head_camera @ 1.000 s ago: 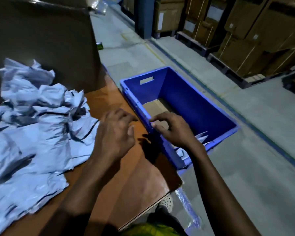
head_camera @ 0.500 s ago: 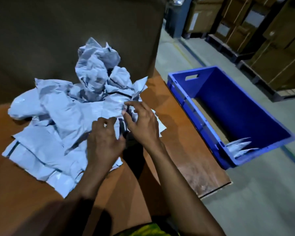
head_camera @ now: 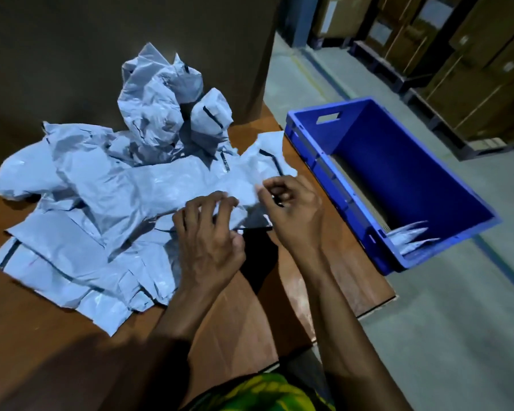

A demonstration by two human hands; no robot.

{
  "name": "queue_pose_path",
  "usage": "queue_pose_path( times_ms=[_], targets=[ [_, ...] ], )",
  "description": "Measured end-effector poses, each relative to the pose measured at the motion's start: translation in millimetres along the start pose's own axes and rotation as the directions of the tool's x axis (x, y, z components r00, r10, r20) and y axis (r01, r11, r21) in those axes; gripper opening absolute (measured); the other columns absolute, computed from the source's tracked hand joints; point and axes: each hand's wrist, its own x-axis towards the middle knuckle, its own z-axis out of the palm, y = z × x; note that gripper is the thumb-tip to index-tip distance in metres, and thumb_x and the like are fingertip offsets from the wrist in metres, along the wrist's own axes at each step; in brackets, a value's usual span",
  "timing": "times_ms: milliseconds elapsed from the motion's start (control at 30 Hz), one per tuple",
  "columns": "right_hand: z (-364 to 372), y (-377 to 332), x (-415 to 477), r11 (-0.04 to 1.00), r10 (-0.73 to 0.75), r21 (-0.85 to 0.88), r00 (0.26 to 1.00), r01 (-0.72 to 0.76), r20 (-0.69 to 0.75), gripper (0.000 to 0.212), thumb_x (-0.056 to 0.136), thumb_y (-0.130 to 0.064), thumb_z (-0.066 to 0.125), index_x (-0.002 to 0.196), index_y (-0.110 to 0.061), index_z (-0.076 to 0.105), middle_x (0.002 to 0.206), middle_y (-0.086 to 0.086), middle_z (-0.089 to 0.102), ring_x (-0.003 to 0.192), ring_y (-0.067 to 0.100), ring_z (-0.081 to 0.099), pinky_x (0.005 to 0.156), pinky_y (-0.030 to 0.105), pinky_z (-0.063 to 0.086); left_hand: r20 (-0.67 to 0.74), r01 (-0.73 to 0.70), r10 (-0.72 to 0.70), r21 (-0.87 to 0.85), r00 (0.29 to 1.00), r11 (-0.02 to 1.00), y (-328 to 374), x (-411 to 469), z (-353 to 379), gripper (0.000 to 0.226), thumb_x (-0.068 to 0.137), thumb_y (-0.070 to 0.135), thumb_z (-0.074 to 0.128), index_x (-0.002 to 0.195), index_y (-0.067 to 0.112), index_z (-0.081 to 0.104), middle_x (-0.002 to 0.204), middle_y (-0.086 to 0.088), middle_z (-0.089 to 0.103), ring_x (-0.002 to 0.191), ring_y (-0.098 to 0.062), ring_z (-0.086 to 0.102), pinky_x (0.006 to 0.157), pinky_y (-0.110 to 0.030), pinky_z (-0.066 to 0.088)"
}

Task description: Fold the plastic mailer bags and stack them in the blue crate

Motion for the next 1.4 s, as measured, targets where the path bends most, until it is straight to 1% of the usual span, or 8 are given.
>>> queue_pose_path(
  times_ms=[233,333,433,600,867,1067,1233,1400],
  targets=[
    [-81,70,-77,0.933,0.285,-0.187,0.949,-0.307,-0.135,0.013,0.089,-0.031,0.083,0.089,-0.019,0.078,0.076,-0.01,0.068,0.071,0.007,0.067,0.069,0.023,0.051,0.299,-0.3,0.362,-0.235,0.883,0.925,44,-37,47,0.061,0.066,0.009,0.07,0.126,0.018,0.061,0.137,-0.005,0.061,0.125,-0.03,0.055,0.102,-0.051,0.04],
    [-88,75,-90,0.897,0.247,-0.35,0.962,-0.271,-0.113,0.016,0.092,-0.037,0.078,0.092,-0.021,0.079,0.08,-0.006,0.072,0.072,0.009,0.067,0.066,0.021,0.048,0.368,-0.236,0.331,-0.28,0.869,0.93,44,-52,54,0.064,0.064,0.004,0.071,0.127,0.015,0.062,0.141,-0.009,0.057,0.128,-0.031,0.052,0.107,-0.053,0.042],
    [-89,58,-81,0.907,0.023,-0.414,0.992,-0.074,-0.127,0.012,0.094,-0.028,0.077,0.095,-0.016,0.077,0.086,-0.003,0.072,0.075,0.009,0.063,0.066,0.023,0.048,0.298,-0.124,0.221,-0.311,0.929,0.942,50,-51,47,0.048,0.081,0.013,0.053,0.129,0.013,0.061,0.14,-0.011,0.057,0.129,-0.031,0.05,0.111,-0.052,0.042],
    [-68,80,-54,0.846,-0.197,-0.453,0.954,0.282,0.225,0.026,0.101,-0.026,0.062,0.12,-0.012,0.073,0.129,0.007,0.069,0.124,0.024,0.06,0.105,0.038,0.045,0.369,0.002,0.123,-0.322,0.921,0.947,66,-48,74,0.052,0.108,0.033,0.032,0.151,0.009,0.047,0.158,-0.014,0.045,0.152,-0.03,0.034,0.123,-0.048,0.03],
    [-60,113,-83,0.789,0.011,-0.591,0.958,0.168,0.287,0.057,0.111,-0.047,0.037,0.157,-0.014,0.045,0.164,0.006,0.04,0.158,0.02,0.025,0.129,0.043,0.022,0.481,-0.141,0.217,-0.189,0.85,0.972,45,-61,97,0.068,0.107,0.041,0.022,0.166,0.012,0.006,0.174,-0.007,-0.003,0.16,-0.021,-0.009,0.13,-0.041,0.004],
    [-43,121,-64,0.755,0.071,-0.642,0.956,0.135,0.284,0.058,0.11,-0.049,0.03,0.158,-0.018,0.044,0.165,0.005,0.039,0.159,0.024,0.021,0.13,0.044,0.014,0.536,-0.133,0.165,-0.1,0.828,0.986,43,-41,109,0.07,0.107,0.041,0.024,0.166,0.011,0.004,0.173,-0.012,-0.006,0.16,-0.025,-0.012,0.13,-0.045,0.004],
    [-59,116,-102,0.794,0.125,-0.605,0.958,0.059,0.257,0.058,0.11,-0.051,0.032,0.159,-0.021,0.043,0.165,0.001,0.04,0.158,0.02,0.025,0.131,0.036,0.01,0.519,-0.217,0.28,-0.18,0.807,0.959,40,-66,91,0.072,0.105,0.039,0.034,0.166,0.012,0.005,0.174,-0.009,-0.003,0.16,-0.025,-0.007,0.13,-0.044,0.006],
    [-43,125,-76,0.773,0.119,-0.63,0.959,0.074,0.258,0.058,0.11,-0.051,0.028,0.16,-0.022,0.039,0.168,0.001,0.033,0.16,0.021,0.017,0.129,0.046,0.017,0.577,-0.146,0.223,-0.178,0.786,0.973,36,-48,109,0.072,0.105,0.044,0.025,0.166,0.016,-0.003,0.173,-0.005,-0.014,0.159,-0.023,-0.017,0.13,-0.045,0.004]
  ],
)
